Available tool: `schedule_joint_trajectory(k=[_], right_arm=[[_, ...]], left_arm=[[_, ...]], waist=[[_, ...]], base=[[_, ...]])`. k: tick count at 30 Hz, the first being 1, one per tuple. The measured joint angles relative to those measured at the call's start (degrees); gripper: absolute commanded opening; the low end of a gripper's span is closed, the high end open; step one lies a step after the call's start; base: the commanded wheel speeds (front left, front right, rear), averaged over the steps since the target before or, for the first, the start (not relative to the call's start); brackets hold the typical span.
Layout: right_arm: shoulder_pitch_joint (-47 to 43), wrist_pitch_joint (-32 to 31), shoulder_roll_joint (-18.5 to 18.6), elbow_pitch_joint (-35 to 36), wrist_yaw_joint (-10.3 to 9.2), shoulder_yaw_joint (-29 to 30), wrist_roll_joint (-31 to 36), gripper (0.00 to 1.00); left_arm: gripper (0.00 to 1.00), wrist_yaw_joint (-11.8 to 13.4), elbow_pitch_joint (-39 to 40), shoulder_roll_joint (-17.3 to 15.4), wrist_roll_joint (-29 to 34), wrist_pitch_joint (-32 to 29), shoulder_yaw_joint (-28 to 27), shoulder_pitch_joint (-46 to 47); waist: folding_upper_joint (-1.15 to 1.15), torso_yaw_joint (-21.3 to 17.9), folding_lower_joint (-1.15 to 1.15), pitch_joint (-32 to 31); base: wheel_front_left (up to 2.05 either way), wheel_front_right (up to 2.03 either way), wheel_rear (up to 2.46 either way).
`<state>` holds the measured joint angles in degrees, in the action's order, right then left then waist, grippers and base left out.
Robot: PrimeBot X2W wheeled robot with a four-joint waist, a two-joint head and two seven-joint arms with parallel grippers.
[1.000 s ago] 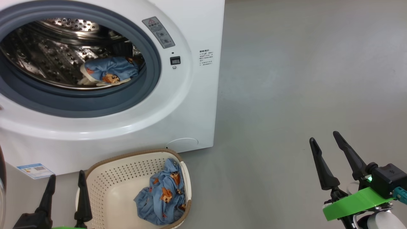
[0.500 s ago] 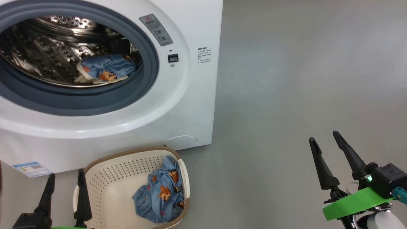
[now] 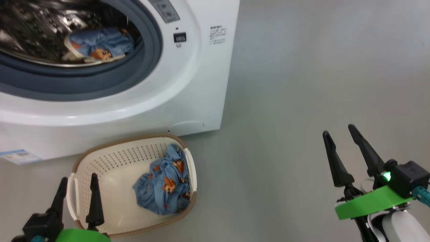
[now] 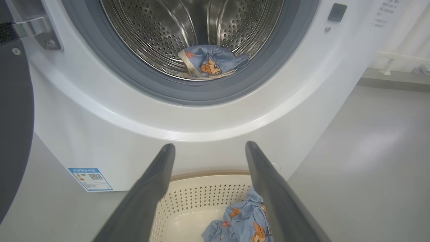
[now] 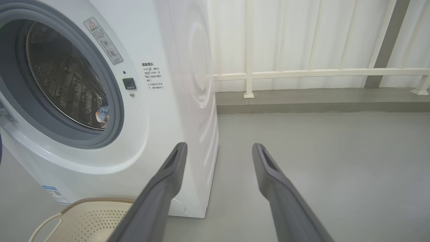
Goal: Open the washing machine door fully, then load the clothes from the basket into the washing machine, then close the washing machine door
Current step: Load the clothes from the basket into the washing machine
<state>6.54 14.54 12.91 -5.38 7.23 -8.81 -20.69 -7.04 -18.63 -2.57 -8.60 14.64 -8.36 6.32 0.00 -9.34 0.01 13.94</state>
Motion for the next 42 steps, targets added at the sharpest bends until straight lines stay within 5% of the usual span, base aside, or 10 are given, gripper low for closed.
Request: schedule_joint_trajectory(k=[23,42], right_arm=[[11.8,0.0,-3.6,1.0,0.0,-0.2,0.2,1.0],[15.7,0.0,-5.2,1.8,0.0,-1.8,0.2,1.0]], left_arm=[[1.0,-0.5,-20.0,-4.0,-2.9,0.0,5.6,17.2],[1.0,-0.5,-39.2,-7.0,-13.8,-0.6,23.9,29.4]], waist=[[0.0,-1.1,0.01,17.2],[0.0,-3.9,0.0,24.5]], base=[[0.0,0.0,0.0],[0.0,0.0,0.0]])
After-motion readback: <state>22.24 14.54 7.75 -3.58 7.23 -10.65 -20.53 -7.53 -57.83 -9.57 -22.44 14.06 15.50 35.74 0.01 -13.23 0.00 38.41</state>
